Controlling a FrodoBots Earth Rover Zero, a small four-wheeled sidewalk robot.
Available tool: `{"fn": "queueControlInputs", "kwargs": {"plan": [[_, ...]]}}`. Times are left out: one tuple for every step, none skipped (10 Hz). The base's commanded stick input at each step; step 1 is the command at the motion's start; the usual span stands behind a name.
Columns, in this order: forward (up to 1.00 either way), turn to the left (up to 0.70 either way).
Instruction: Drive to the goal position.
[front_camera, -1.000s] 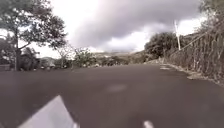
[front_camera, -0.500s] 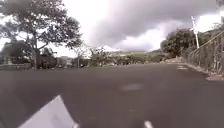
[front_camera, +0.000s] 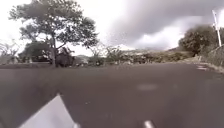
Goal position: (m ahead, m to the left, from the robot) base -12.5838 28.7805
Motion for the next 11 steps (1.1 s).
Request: {"fn": "queueControlInputs", "kwargs": {"plan": [[0.00, 0.91], [0.00, 0.91], [0.00, 0.91], [0.00, 0.91], [0.00, 0.90], [0.00, 0.90], [0.00, 0.90], [0.00, 0.36], [0.00, 0.00], [0.00, 0.00], [0.00, 0.00]]}}
